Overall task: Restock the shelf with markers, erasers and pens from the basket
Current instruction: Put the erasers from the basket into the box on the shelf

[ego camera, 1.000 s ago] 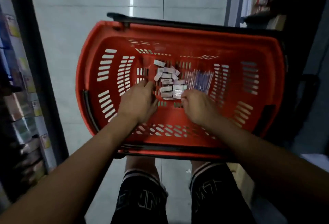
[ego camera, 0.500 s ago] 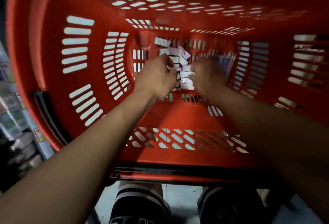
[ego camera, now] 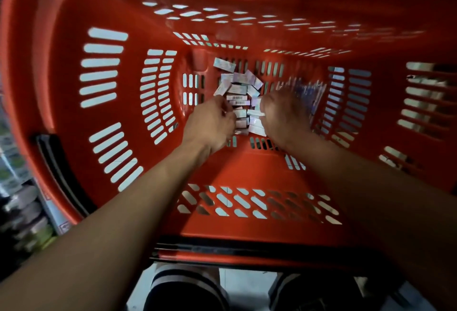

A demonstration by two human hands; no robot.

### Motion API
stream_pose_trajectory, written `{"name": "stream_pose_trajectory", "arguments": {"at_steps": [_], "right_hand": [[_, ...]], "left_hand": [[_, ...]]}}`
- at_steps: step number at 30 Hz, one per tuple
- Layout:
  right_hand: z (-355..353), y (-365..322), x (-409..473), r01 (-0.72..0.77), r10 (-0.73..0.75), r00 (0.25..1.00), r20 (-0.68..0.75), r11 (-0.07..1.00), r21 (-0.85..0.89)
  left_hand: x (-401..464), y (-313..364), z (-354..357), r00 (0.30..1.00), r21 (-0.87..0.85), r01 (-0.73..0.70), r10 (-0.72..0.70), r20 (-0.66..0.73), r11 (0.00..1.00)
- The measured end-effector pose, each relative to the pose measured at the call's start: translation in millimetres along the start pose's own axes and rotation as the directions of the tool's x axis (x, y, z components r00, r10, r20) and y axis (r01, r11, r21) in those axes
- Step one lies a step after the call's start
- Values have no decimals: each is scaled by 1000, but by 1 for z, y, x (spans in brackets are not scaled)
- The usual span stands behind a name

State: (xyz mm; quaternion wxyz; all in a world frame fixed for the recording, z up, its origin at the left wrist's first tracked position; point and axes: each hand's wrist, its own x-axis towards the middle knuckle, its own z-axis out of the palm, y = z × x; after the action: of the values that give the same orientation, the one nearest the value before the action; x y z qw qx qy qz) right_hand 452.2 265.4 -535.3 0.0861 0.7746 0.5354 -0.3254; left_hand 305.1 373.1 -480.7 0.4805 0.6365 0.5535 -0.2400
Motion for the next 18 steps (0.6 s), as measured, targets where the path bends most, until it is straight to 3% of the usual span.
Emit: {"name": "stream_pose_trajectory", "arguments": {"at_steps": [6,9,11,13,15,18], "right_hand": [[-8,-3,-18,-110,116,993,7,913,393],[-19,-15,-25,-283,191,959,209,674,682],[-25,-23,-28,-357,147,933,327,464,811],[-29,-26,-30,-358,117,933,339,383,852],[-30,-25,-28,-334,165,942,291,432,838],[-23,-10,-13,-271,276,957,86,753,600]], "left_hand": [[0,-7,5,999,-102,33,-33,2,994],[2,-2,10,996,-253,92,-87,31,963],[2,4,12,984,-469,169,-118,136,867],[0,9,12,976,-627,198,-90,200,753],[-1,11,11,983,-653,172,-83,165,738],[0,14,9,979,-695,204,-157,132,690]]}}
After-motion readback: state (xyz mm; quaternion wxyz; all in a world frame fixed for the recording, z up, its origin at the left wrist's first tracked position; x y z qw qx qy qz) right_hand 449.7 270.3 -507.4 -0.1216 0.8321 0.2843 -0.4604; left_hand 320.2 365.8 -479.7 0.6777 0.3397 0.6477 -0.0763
